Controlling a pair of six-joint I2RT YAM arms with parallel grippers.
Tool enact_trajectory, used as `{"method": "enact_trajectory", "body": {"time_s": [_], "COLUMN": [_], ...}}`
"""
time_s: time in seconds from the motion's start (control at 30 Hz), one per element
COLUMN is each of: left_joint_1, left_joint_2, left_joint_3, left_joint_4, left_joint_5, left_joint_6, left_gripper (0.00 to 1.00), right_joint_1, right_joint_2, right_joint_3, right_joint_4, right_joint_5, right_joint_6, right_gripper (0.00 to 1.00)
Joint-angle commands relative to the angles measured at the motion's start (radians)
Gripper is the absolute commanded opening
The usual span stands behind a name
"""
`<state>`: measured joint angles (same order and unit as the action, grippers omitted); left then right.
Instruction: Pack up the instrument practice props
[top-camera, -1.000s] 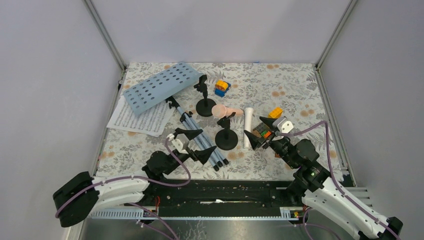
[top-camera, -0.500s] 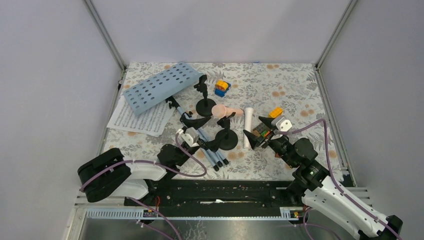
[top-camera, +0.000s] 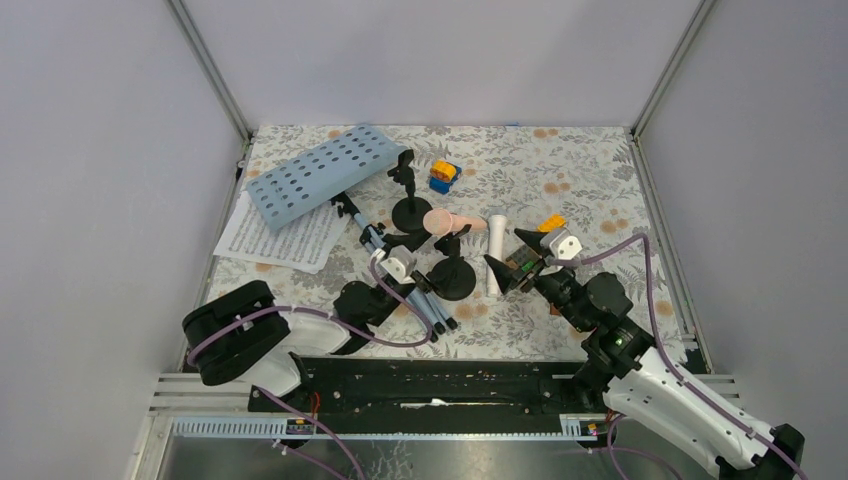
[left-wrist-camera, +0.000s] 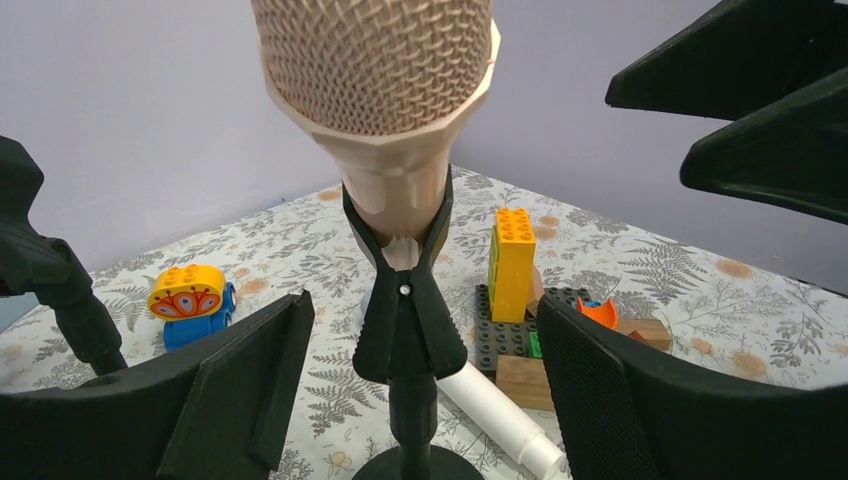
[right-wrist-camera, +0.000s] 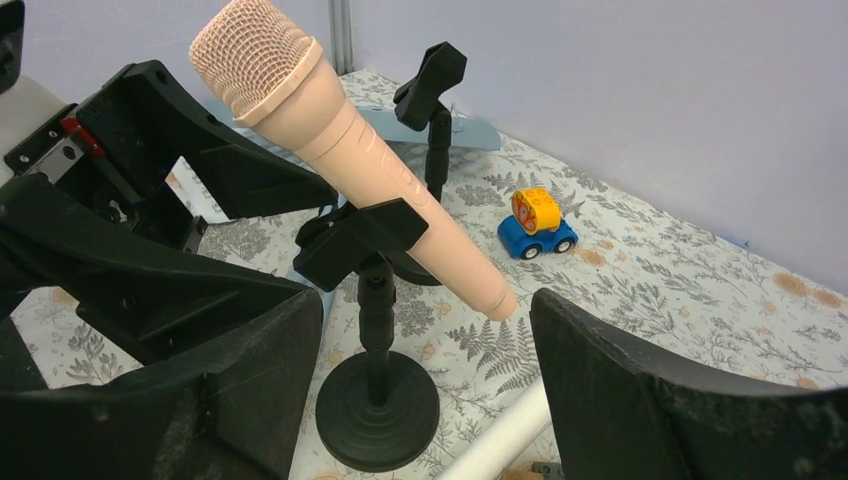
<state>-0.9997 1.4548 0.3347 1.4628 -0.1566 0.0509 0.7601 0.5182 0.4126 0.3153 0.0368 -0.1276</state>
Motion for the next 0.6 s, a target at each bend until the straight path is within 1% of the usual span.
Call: {"method": "enact_trajectory", "body": {"time_s": [0.0, 0.07, 0.1, 0.17, 0.33, 0.47, 0.57], "left_joint_1": [-0.004, -0.006, -0.005, -0.005, -0.005, -0.006, -0.005], "left_joint_2": [0.022, 0.032, 0.036, 0.044, 0.053, 0.06, 0.064], "left_joint_3": [0.043, 0.051, 0.054, 0.059, 0.055, 0.053, 0.057], "left_joint_4": [0.09, 0.09, 0.09, 0.088, 0.09, 0.09, 0.091], "left_joint_5": [-0.057, -0.061, -0.06, -0.06, -0.066, -0.069, -0.064], "left_joint_6": [-0.025, -0.03, -0.032, -0.037, -0.045, -0.048, -0.049], "left_gripper": [0.86, 0.84, 0.82, 0.79, 0.78, 0.78, 0.77], "right_joint_1": [0.005, 0.005, 0.006, 0.005, 0.005, 0.005, 0.005], "right_joint_2": [0.047, 0.093, 0.118, 0.185, 0.338, 0.423, 0.451], "right_joint_3": [0.054, 0.06, 0.061, 0.073, 0.118, 0.171, 0.202], "right_joint_4": [0.134, 0.153, 0.174, 0.221, 0.312, 0.322, 0.328], "right_joint_5": [-0.055, -0.18, -0.202, -0.191, -0.219, -0.255, -0.284], "right_joint_6": [-0.075, -0.189, -0.23, -0.274, -0.377, -0.44, -0.473], "right_gripper": [0.82, 0.82, 0.82, 0.82, 0.81, 0.79, 0.76]}}
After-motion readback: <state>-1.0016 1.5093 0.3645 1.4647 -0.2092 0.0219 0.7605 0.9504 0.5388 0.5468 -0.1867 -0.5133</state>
